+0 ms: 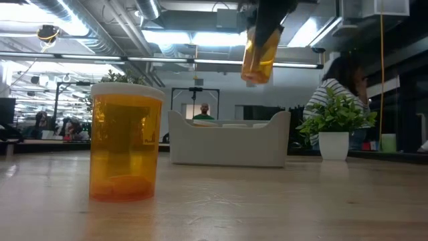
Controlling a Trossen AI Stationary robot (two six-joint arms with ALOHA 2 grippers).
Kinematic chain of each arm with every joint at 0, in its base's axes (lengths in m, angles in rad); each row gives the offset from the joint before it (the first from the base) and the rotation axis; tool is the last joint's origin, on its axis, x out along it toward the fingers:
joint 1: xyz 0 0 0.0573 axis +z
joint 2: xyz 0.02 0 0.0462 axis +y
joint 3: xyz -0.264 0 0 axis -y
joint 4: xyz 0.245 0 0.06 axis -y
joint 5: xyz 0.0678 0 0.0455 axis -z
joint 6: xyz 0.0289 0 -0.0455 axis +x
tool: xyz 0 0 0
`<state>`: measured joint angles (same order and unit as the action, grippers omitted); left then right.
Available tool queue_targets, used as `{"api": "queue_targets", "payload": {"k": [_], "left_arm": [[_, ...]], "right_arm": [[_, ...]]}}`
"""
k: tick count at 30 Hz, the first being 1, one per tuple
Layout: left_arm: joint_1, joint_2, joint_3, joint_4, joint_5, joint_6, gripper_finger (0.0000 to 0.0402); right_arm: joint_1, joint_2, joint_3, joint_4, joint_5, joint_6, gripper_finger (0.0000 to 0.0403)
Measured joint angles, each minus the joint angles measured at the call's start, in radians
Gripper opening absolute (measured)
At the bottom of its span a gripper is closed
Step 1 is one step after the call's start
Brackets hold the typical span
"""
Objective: Pick and place pill bottles into a basket
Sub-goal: Put the orange pill bottle into the grey bin
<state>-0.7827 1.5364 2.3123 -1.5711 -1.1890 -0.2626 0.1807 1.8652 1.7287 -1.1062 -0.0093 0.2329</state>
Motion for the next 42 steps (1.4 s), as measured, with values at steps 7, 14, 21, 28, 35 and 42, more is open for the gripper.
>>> {"api": "queue_targets", "payload": {"k": [7,14,21,28,35,42], "left_arm": [[0.019,0.000,0.000,0.000,-0.005,-0.014,0.0301],[0.040,0.000,0.000,0.000,-0.008,-0.031,0.0301],[0.040,0.000,0.000,0.000,-0.008,-0.031,0.0301],[0.040,0.000,0.000,0.000,0.000,-0.031,0.0301],[0.038,0.000,0.000,0.000,0.009,-0.031,0.0301],[0.038,0.000,0.000,0.000,0.015,-0.019,0.0301]], "right_arm": [[-0.098,0.000,0.000,-0.004,0.000,-0.135,0.0207],[-0.140,0.025,-0.001,-0.006,-0.013,-0.198,0.0200],[-0.139,0.099,-0.001,-0.010,-0.022,-0.220,0.0210],[-0.140,0.145,-0.002,-0.014,-0.038,-0.231,0.0199],[-0.139,0.150,-0.049,0.020,-0.041,-0.228,0.0210],[-0.139,0.149,-0.152,0.063,-0.072,-0.198,0.0199]]}}
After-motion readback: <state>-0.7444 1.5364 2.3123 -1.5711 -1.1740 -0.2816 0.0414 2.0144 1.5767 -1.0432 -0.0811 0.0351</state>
